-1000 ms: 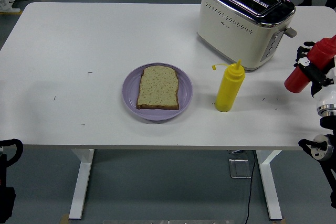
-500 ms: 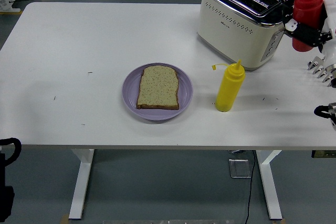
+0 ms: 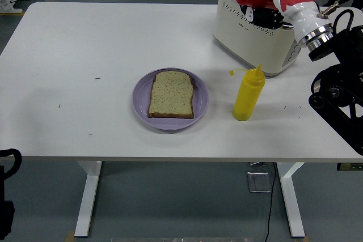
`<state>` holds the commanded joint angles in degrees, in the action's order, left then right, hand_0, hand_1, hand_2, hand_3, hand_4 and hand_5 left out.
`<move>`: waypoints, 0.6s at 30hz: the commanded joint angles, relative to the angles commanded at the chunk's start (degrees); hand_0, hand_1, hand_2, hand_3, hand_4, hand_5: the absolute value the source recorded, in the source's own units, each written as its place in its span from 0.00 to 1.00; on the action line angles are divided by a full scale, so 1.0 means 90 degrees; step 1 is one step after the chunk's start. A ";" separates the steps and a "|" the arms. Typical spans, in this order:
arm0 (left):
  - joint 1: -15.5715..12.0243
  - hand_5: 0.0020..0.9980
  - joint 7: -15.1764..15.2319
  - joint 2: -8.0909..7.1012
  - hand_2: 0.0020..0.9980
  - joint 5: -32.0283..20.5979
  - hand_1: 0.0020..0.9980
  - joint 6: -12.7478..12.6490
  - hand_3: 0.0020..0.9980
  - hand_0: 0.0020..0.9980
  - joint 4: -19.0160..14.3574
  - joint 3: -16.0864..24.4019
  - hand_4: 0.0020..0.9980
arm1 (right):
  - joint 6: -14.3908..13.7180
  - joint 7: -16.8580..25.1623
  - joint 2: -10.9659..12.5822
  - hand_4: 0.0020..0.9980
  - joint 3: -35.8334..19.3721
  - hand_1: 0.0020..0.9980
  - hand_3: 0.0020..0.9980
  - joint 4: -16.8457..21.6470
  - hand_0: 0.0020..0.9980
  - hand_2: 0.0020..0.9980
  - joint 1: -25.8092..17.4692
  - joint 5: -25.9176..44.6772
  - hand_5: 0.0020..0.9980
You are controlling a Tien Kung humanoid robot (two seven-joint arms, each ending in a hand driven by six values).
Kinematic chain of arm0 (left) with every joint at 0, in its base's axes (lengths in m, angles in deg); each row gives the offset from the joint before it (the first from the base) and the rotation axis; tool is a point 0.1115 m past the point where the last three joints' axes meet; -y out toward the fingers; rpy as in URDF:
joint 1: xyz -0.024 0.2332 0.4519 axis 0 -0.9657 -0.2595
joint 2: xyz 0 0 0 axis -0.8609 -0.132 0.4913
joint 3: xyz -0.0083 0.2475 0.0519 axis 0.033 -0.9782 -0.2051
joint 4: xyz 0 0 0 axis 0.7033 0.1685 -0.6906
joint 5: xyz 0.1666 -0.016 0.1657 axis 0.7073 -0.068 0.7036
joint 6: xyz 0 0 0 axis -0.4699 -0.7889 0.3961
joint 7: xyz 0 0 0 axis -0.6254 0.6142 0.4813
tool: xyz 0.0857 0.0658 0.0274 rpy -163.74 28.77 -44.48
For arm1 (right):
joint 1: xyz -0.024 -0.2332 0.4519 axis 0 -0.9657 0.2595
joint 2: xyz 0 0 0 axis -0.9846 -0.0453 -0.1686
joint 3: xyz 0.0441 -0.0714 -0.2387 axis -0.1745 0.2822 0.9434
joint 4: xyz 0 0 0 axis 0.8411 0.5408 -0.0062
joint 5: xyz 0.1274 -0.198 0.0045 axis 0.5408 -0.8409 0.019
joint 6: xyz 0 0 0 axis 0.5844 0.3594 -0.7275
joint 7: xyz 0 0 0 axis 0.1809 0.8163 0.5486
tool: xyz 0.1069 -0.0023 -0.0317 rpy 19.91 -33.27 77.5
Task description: Pick up the cup,pour liquid into bread,place the cup on the desk
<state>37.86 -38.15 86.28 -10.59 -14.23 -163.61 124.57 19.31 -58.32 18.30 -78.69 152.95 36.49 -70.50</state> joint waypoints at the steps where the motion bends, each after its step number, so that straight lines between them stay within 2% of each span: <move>1: -0.0001 1.00 0.0001 0.0000 0.74 0.0000 0.74 0.0000 0.69 0.79 0.0001 0.0005 0.57 | 0.0079 -0.0100 -0.0065 0.56 0.0129 0.14 0.41 -0.0095 0.07 0.31 0.0116 -0.0290 0.12; 6: -0.0004 1.00 0.0004 0.0000 0.74 0.0001 0.74 0.0003 0.69 0.79 0.0007 0.0014 0.57 | 0.0367 -0.0297 -0.0218 0.55 0.0509 0.14 0.41 -0.0480 0.08 0.31 0.0512 -0.1463 0.14; 10: -0.0002 1.00 0.0005 0.0000 0.74 0.0001 0.74 0.0005 0.69 0.79 0.0010 0.0017 0.57 | 0.0630 -0.0346 -0.0215 0.54 0.1019 0.13 0.41 -0.0751 0.08 0.31 0.0905 -0.1463 0.15; 14: 0.0007 1.00 0.0007 0.0000 0.74 0.0003 0.74 0.0011 0.69 0.79 0.0010 0.0016 0.57 | 0.0708 -0.0345 -0.0237 0.54 0.1622 0.13 0.41 -0.0961 0.08 0.31 0.1178 -0.1463 0.15; 15: 0.0008 1.00 0.0008 0.0000 0.74 0.0003 0.74 0.0012 0.69 0.79 0.0010 0.0015 0.57 | 0.0734 -0.0339 -0.0247 0.54 0.1690 0.13 0.41 -0.0994 0.08 0.31 0.1196 -0.1463 0.15; 16: 0.0009 1.00 0.0009 0.0000 0.74 0.0004 0.74 0.0013 0.69 0.79 0.0010 0.0014 0.58 | 0.0744 -0.0337 -0.0251 0.55 0.1716 0.12 0.40 -0.1007 0.08 0.30 0.1203 -0.1463 0.20; 18: 0.0005 1.00 0.0012 0.0000 0.74 0.0003 0.74 0.0010 0.69 0.79 0.0009 0.0032 0.58 | 0.0710 -0.0356 -0.0246 0.55 0.1585 0.12 0.40 -0.1024 0.08 0.30 0.1171 -0.1463 0.20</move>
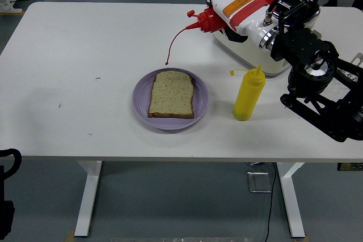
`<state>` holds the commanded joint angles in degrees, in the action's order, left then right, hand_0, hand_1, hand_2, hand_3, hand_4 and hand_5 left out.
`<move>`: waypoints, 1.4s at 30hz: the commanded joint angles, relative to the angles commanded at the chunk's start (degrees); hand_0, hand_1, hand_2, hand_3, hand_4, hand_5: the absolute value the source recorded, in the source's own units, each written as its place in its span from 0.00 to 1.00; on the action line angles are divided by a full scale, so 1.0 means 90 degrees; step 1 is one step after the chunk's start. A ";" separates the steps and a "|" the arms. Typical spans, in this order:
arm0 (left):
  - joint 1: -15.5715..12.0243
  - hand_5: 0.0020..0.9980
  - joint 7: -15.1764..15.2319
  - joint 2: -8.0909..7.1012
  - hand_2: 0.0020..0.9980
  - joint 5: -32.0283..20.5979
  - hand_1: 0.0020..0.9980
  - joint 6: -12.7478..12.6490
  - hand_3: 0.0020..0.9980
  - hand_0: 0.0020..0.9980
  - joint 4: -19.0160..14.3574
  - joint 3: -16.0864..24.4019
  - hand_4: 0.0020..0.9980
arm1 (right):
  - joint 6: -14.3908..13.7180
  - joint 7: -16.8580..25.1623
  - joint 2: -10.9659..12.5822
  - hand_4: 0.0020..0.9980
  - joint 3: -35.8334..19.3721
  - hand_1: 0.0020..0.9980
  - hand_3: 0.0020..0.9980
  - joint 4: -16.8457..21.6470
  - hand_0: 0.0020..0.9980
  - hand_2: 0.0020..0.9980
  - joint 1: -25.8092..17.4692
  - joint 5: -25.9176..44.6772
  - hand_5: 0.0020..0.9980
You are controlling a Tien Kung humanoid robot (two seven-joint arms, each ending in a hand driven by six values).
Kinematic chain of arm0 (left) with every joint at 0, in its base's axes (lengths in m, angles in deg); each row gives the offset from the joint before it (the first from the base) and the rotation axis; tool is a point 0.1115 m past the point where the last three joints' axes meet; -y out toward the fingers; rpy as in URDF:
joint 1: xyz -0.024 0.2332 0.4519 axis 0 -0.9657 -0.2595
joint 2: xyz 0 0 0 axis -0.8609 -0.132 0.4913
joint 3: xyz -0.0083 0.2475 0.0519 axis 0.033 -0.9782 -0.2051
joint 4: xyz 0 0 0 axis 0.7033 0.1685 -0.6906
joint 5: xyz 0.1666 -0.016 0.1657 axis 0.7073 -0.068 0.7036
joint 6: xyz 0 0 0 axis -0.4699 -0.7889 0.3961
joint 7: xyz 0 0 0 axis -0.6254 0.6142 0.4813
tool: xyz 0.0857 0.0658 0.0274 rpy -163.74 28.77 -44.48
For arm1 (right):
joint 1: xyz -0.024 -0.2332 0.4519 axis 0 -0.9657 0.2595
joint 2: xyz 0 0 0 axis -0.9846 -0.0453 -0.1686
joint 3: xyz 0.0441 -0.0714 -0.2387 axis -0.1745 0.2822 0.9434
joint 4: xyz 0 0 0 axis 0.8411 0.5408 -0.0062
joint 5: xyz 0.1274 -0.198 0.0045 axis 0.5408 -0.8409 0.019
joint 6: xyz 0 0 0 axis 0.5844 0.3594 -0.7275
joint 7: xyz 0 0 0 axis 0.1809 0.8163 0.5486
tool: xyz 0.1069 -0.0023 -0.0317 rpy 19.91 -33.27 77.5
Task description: Pick up the cup,pour liquid into bread,place the cup on the desk
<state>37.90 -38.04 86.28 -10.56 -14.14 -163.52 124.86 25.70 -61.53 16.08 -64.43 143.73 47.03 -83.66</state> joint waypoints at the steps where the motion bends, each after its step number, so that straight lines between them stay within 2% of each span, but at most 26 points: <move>1: -0.0002 1.00 0.0001 0.0000 0.74 0.0000 0.74 0.0000 0.69 0.79 -0.0001 0.0007 0.58 | -0.0011 -0.0004 0.0010 0.55 -0.0053 0.12 0.40 0.0006 0.08 0.30 -0.0006 0.0000 0.20; 10: -0.0010 1.00 0.0001 0.0000 0.74 -0.0002 0.74 -0.0003 0.69 0.79 -0.0002 0.0008 0.58 | -0.0148 -0.0019 0.0151 0.54 -0.0607 0.12 0.40 0.0131 0.08 0.30 0.0042 0.0000 0.22; 15: -0.0015 1.00 0.0003 0.0000 0.74 -0.0003 0.74 -0.0003 0.69 0.79 0.0000 0.0013 0.58 | 0.0033 -0.0024 0.0332 0.54 0.0220 0.12 0.40 0.0097 0.08 0.30 0.0328 0.0000 0.22; 16: -0.0014 1.00 0.0002 0.0000 0.74 -0.0002 0.74 -0.0001 0.69 0.79 0.0000 0.0010 0.57 | 0.0085 -0.0020 0.0350 0.54 0.0433 0.18 0.41 0.0092 0.10 0.30 0.0377 0.0000 0.22; 19: -0.0010 1.00 0.0002 0.0000 0.74 0.0000 0.74 0.0004 0.69 0.79 -0.0002 -0.0001 0.57 | 0.0188 -0.0023 0.0393 0.54 0.0866 0.18 0.41 0.0104 0.10 0.30 0.0450 0.0000 0.22; 22: -0.0026 1.00 0.0005 0.0000 0.74 -0.0005 0.74 -0.0001 0.69 0.79 -0.0001 0.0010 0.57 | 0.0189 -0.0082 0.0417 0.54 0.0721 0.18 0.40 0.0127 0.10 0.30 0.0433 0.0000 0.23; 28: -0.0041 1.00 0.0007 0.0000 0.73 -0.0007 0.73 -0.0001 0.69 0.79 -0.0004 0.0014 0.57 | 0.0215 -0.0164 0.0539 0.53 0.0032 0.18 0.40 0.0306 0.10 0.30 0.0383 0.0000 0.22; 31: -0.0049 1.00 0.0007 0.0000 0.73 -0.0008 0.73 -0.0002 0.69 0.79 -0.0002 0.0007 0.57 | 0.0228 -0.0185 0.0527 0.53 -0.0015 0.18 0.40 0.0330 0.10 0.30 0.0390 0.0000 0.22; 33: -0.0056 1.00 0.0006 0.0000 0.73 -0.0009 0.73 -0.0002 0.69 0.79 0.0000 0.0001 0.57 | 0.0251 -0.0188 0.0504 0.53 0.0167 0.18 0.40 0.0310 0.10 0.30 0.0432 0.0000 0.22; 38: -0.0058 1.00 0.0004 0.0000 0.73 -0.0004 0.73 0.0003 0.69 0.78 0.0001 -0.0026 0.57 | 0.0426 -0.0193 0.0310 0.53 0.1140 0.18 0.40 0.0165 0.10 0.30 0.0572 0.0000 0.22; 42: -0.0064 1.00 0.0006 0.0000 0.73 -0.0010 0.73 -0.0001 0.69 0.78 0.0000 -0.0010 0.57 | 0.0376 -0.0255 0.0244 0.52 0.1098 0.19 0.41 0.0175 0.10 0.30 0.0542 0.0000 0.22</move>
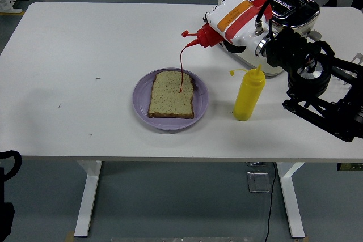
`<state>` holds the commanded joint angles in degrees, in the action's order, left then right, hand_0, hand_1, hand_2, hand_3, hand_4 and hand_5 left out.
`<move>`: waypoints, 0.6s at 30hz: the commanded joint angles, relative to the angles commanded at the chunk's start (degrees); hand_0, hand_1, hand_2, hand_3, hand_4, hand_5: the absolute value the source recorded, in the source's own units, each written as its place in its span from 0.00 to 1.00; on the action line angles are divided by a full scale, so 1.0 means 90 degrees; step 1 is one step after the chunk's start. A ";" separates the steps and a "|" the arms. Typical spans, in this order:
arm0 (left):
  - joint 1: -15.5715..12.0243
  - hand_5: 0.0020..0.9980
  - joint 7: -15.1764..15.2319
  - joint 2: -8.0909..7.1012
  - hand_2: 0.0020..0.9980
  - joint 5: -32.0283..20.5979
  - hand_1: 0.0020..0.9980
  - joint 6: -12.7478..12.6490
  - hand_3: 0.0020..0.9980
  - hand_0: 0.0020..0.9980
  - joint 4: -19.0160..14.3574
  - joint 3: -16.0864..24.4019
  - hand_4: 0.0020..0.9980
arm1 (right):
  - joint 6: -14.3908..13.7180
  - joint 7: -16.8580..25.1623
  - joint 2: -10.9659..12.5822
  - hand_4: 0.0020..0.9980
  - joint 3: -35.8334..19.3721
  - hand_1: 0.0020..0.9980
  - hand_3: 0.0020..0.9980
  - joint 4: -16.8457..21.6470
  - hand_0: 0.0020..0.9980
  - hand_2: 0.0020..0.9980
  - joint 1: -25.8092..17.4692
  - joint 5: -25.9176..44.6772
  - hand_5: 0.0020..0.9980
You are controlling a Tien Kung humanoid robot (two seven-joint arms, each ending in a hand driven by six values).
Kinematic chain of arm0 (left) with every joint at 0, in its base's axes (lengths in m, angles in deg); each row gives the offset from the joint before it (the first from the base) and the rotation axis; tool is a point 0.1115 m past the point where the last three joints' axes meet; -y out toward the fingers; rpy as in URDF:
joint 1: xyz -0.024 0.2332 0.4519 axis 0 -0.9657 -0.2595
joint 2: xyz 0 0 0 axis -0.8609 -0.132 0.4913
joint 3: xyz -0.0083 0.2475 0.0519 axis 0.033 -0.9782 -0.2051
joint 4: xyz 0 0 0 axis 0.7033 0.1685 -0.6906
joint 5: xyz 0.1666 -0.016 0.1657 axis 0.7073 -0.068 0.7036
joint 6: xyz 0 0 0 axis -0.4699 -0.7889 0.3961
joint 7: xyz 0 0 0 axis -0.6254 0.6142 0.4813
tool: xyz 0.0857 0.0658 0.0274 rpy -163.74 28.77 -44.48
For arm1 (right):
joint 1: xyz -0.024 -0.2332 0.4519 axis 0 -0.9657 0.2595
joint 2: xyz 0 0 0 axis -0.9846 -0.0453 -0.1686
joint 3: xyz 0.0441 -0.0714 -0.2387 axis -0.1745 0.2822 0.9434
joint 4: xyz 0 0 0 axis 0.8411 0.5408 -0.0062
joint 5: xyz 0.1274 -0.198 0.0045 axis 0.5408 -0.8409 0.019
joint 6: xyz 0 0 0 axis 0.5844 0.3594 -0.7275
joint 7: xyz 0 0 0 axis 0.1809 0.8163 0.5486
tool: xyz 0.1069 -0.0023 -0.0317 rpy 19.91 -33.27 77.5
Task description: Pick up the cup,pour liquid into bread,place the cup on the desk
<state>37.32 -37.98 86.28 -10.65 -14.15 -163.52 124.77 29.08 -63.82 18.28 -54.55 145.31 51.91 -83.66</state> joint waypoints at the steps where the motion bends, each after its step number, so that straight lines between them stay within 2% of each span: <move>1: -0.0003 1.00 0.0001 0.0000 0.73 -0.0002 0.73 -0.0003 0.69 0.78 0.0000 0.0009 0.57 | -0.0042 -0.0039 0.0014 0.52 -0.0117 0.19 0.41 0.0018 0.10 0.30 -0.0002 0.0000 0.22; 5: -0.0002 1.00 0.0002 0.0000 0.73 -0.0006 0.73 -0.0006 0.69 0.78 -0.0001 0.0024 0.57 | -0.0232 -0.0146 0.0033 0.52 -0.0584 0.19 0.41 0.0116 0.10 0.30 -0.0102 0.0000 0.21; 9: 0.0019 1.00 0.0002 0.0000 0.73 -0.0003 0.73 -0.0003 0.69 0.78 -0.0003 0.0015 0.57 | -0.0606 -0.0194 -0.0026 0.52 -0.1255 0.19 0.41 0.0296 0.10 0.30 -0.0387 0.0000 0.21; 12: 0.0022 1.00 0.0004 0.0000 0.73 -0.0007 0.73 -0.0006 0.69 0.78 -0.0001 0.0018 0.57 | -0.1134 -0.0165 -0.0060 0.51 -0.1859 0.20 0.40 0.0514 0.10 0.31 -0.0662 0.0000 0.19; 15: 0.0025 1.00 0.0004 0.0000 0.73 -0.0009 0.73 -0.0006 0.69 0.78 0.0000 0.0007 0.57 | -0.1725 -0.0013 -0.0091 0.51 -0.2446 0.20 0.40 0.0777 0.10 0.31 -0.0956 0.0656 0.19; 18: 0.0026 1.00 0.0004 0.0000 0.73 -0.0010 0.73 -0.0007 0.69 0.78 0.0000 0.0000 0.57 | -0.2062 0.0198 -0.0100 0.49 -0.2961 0.20 0.40 0.0935 0.10 0.31 -0.1200 0.1401 0.18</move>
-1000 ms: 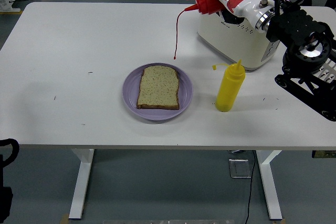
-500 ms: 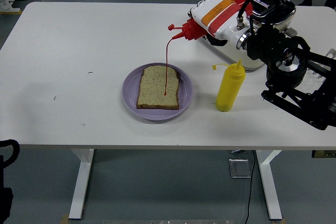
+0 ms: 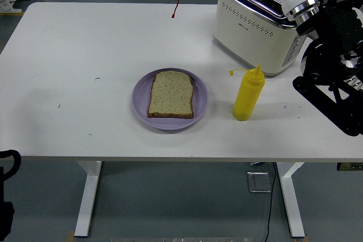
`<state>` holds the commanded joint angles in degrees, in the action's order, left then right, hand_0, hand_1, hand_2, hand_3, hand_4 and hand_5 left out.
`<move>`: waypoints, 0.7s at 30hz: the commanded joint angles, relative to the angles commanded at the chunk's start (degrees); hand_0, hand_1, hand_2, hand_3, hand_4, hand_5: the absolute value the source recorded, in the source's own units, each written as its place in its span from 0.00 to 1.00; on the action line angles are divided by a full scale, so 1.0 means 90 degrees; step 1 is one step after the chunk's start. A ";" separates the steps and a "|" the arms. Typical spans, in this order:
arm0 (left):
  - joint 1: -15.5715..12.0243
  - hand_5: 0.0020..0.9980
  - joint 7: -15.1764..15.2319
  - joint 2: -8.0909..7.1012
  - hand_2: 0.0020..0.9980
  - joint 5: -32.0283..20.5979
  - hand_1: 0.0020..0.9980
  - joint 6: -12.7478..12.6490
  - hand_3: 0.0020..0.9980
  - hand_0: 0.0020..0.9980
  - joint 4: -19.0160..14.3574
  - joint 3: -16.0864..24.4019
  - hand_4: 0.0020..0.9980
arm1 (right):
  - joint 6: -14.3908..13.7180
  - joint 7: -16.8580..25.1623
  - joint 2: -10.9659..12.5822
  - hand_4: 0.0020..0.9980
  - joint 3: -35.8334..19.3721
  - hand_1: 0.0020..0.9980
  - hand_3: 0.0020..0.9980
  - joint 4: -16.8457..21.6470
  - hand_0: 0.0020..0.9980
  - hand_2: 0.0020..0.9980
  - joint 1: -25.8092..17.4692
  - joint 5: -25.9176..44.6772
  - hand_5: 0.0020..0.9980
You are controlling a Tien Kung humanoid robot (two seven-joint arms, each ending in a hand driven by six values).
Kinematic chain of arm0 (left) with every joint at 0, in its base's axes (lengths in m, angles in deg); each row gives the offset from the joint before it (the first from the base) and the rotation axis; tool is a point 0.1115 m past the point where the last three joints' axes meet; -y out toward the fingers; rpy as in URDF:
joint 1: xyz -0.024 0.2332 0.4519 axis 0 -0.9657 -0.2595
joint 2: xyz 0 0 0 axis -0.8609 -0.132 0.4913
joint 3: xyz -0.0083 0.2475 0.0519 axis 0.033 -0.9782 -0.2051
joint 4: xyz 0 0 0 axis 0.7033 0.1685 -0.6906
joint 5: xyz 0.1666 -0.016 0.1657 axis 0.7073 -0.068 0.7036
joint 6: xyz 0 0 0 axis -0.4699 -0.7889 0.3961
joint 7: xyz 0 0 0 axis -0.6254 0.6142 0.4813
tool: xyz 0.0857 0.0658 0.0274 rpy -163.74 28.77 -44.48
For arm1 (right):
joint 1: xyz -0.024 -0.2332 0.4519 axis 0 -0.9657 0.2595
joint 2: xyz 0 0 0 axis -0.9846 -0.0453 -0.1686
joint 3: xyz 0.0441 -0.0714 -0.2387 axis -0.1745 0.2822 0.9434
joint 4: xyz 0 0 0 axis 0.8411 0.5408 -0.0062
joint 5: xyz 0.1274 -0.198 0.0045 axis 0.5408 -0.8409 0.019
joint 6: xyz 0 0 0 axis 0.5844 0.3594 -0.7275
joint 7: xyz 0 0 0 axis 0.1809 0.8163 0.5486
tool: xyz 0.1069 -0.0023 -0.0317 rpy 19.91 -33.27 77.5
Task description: Pick up the cup,pour liquid into bread,place the cup on the desk
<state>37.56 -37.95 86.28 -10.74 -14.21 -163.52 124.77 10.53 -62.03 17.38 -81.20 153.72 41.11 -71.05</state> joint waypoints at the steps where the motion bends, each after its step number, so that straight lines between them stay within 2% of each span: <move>1: 0.0001 1.00 0.0000 0.0000 0.73 -0.0001 0.73 -0.0001 0.69 0.78 0.0000 -0.0001 0.57 | -0.0063 0.0086 -0.0004 0.49 -0.0193 0.20 0.40 0.0045 0.10 0.31 -0.0090 0.0290 0.18; 7: 0.0002 1.00 0.0001 0.0000 0.73 -0.0005 0.73 -0.0008 0.69 0.78 0.0003 0.0002 0.57 | -0.0364 0.0679 -0.0047 0.49 -0.1363 0.20 0.41 0.0258 0.10 0.31 -0.0699 0.1903 0.17; 12: 0.0008 1.00 0.0000 0.0000 0.73 -0.0009 0.73 -0.0009 0.69 0.78 0.0004 -0.0010 0.57 | -0.0237 0.0915 -0.0087 0.50 -0.2264 0.21 0.41 0.0213 0.11 0.31 -0.1161 0.3228 0.16; 17: 0.0009 1.00 0.0000 0.0000 0.73 -0.0011 0.73 -0.0012 0.69 0.78 0.0004 -0.0011 0.57 | -0.0190 0.1147 -0.0086 0.48 -0.2545 0.22 0.41 0.0179 0.12 0.32 -0.1590 0.4593 0.14; 21: 0.0011 1.00 -0.0001 0.0000 0.73 -0.0012 0.73 -0.0012 0.69 0.78 0.0006 -0.0024 0.57 | -0.0108 0.1548 -0.0093 0.48 -0.2601 0.22 0.41 0.0117 0.12 0.32 -0.2016 0.5669 0.14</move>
<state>37.66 -37.96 86.28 -10.85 -14.32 -163.47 124.55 9.56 -48.10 16.54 -104.60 154.78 22.97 -20.03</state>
